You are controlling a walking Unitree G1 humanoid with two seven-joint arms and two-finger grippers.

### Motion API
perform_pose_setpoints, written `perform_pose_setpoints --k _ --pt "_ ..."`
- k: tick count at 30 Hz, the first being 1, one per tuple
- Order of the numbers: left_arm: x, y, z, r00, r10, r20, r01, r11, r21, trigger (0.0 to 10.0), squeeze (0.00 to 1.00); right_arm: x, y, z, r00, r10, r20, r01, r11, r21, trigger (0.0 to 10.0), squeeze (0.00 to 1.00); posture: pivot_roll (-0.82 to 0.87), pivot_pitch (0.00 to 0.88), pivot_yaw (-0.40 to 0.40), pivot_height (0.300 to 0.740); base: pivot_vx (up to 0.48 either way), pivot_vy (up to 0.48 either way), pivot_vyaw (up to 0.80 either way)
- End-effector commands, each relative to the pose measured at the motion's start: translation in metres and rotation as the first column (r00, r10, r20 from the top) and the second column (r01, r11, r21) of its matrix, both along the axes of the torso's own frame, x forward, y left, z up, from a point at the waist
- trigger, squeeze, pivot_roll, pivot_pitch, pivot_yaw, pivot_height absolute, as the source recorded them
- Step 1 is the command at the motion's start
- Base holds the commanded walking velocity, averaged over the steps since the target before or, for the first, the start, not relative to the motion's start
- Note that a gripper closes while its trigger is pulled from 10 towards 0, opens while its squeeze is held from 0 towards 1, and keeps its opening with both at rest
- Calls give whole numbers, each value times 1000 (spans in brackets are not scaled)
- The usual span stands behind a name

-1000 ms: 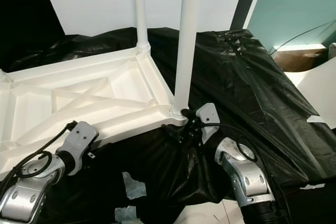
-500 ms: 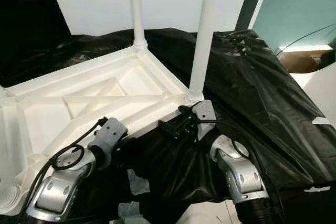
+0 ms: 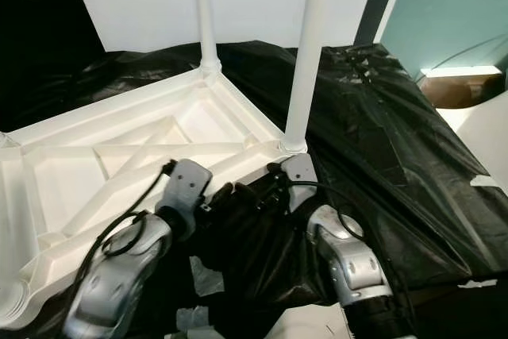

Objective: Building children table

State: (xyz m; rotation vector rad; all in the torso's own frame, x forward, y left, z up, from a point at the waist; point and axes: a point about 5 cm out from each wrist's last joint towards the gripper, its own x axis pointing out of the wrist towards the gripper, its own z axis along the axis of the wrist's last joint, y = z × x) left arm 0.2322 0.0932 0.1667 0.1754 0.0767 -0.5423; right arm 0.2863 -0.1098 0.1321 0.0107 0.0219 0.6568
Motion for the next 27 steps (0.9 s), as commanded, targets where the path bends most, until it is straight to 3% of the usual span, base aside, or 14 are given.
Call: perform_pose_setpoints --k 1,5,7,9,10,13,15,22,24,27 --pt "-6 -1 2 996 -91 -21 91 996 -11 10000 0 1 0 -1 1000 -11 2 11 1000 -8 10000 0 121 69 -39 740 0 0 0" --pt "-39 18 8 988 -145 -45 142 987 -79 10000 0 7 3 0 1000 -19 8 19 1000 -1 10000 0 142 68 -43 740 0 0 0" --pt "-53 31 9 986 -157 -58 153 986 -58 10000 0 11 5 1 1000 -20 13 20 1000 -1 10000 0 142 68 -43 740 0 0 0" --pt "-53 31 9 986 -157 -58 153 986 -58 10000 0 11 5 1 1000 -20 13 20 1000 -1 10000 0 142 68 -43 740 0 0 0" --pt "-66 47 8 981 -177 -84 176 984 -13 10000 0 15 7 1 1000 -20 14 20 1000 -3 10000 0 159 62 -46 740 0 0 0" --pt "-72 55 6 978 -183 -104 186 982 17 10000 0 17 8 1 1000 -21 13 21 1000 -6 10000 0 159 62 -46 740 0 0 0" --pt "-78 70 2 979 -151 -134 164 982 95 10000 0 21 8 -1 1000 -30 2 30 999 -32 10000 0 161 61 -42 740 0 0 0" --pt "-93 85 -4 970 -110 -217 145 978 153 10000 0 28 2 -5 996 -83 -21 81 995 -66 10000 0 172 56 -29 740 0 0 0" --pt "-109 104 -8 954 -44 -296 108 973 202 10000 0 33 -2 -10 991 -129 -45 125 989 -77 10000 0 185 58 -23 740 0 0 0" --pt "-109 104 -8 954 -44 -296 108 973 202 10000 0 33 -2 -10 991 -129 -45 125 989 -77 10000 0 185 58 -23 740 0 0 0"
